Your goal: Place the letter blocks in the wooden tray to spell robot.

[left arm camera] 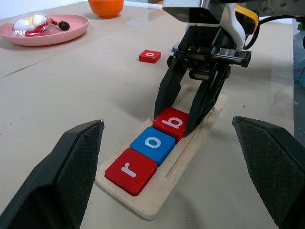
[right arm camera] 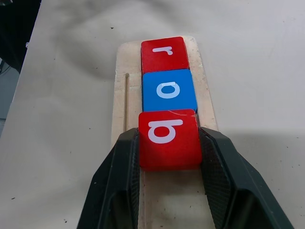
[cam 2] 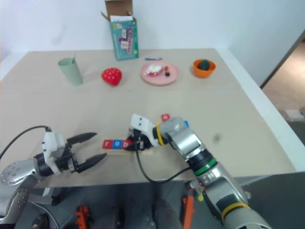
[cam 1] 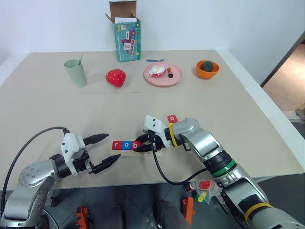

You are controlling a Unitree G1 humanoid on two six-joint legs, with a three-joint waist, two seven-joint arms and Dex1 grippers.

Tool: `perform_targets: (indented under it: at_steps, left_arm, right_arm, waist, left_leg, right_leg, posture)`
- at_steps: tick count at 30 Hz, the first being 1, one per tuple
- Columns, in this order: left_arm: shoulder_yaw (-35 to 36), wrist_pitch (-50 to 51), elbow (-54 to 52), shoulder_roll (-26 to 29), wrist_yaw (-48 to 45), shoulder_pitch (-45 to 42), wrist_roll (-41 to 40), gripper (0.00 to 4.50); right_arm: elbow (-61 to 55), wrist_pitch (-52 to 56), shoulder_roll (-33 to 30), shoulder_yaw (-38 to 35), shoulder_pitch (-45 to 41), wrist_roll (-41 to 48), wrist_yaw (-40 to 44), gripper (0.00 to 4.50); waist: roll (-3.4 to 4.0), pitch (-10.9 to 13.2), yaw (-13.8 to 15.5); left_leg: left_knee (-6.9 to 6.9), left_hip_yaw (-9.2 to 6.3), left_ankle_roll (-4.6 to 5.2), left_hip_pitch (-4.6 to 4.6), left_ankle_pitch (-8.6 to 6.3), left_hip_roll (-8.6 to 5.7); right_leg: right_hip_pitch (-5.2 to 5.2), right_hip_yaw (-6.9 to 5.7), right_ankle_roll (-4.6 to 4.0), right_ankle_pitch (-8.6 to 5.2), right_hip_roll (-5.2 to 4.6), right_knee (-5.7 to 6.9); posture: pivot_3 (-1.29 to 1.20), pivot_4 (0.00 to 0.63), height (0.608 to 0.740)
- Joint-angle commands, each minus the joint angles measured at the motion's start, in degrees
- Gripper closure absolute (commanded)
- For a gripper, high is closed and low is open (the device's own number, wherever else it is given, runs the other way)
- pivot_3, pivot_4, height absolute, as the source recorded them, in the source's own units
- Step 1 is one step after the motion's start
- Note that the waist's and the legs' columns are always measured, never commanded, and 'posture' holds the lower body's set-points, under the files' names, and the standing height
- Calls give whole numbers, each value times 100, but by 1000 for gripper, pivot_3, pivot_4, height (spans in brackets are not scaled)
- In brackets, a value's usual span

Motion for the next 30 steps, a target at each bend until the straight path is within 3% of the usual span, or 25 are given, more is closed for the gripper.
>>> perform_targets:
  at_steps: [1, 3, 5, 11, 12, 26, 30]
  left_arm:
    - [-6, -127, -146, 9, -4, -1, -1, 0]
    - [-14, -143, -132, 17, 0, -1, -1, 0]
    - [-26, -151, -126, 19, 9, -2, 5, 0]
    - [-40, -162, -95, 22, 14, -12, 22, 0]
    - [-41, -160, -91, 25, 13, -14, 23, 0]
    - [-53, -219, -40, 11, -18, -43, 59, 0]
    - [-53, -257, -23, 22, -35, -76, 49, 0]
  right_arm:
    - [26, -119, -4, -34, 10, -26, -51, 3302]
    - [34, -71, -11, -22, 13, -6, -13, 3302]
    - [51, -141, -10, -26, 20, -14, -13, 2261]
    - [59, -227, 12, -115, -23, 34, -35, 128]
    - [30, -222, 4, -141, -42, 57, -24, 40]
    - [-704, 350, -296, -586, -13, 585, 49, 40]
    - [-897, 514, -471, -695, 20, 776, 96, 1237]
  waist:
    - [0, 0, 0]
    - [0, 0, 0]
    - [0, 0, 0]
    - [0, 0, 0]
    - [0, 0, 0]
    - [0, 0, 0]
    - [0, 0, 0]
  left_leg:
    - [0, 0, 0, 0, 0, 0]
    - [0, 0, 0, 0, 0, 0]
    - [0, 0, 0, 0, 0, 0]
    - [0, 0, 0, 0, 0, 0]
    - [0, 0, 0, 0, 0, 0]
    - [-5, 0, 0, -2, 0, 0]
    - [-5, 0, 0, -2, 0, 0]
  right_leg:
    - [0, 0, 0, 0, 0, 0]
    - [0, 0, 0, 0, 0, 0]
    - [0, 0, 0, 0, 0, 0]
    - [1, 0, 0, 0, 0, 0]
    - [1, 0, 0, 0, 0, 0]
    - [-3, 0, -2, -3, 0, -1]
    - [-2, 0, -2, -3, -1, -1]
  posture:
    - [0, 150, 740]
    - [0, 150, 740]
    - [0, 150, 740]
    - [0, 150, 740]
    - [0, 150, 740]
    - [0, 150, 740]
    - [0, 150, 740]
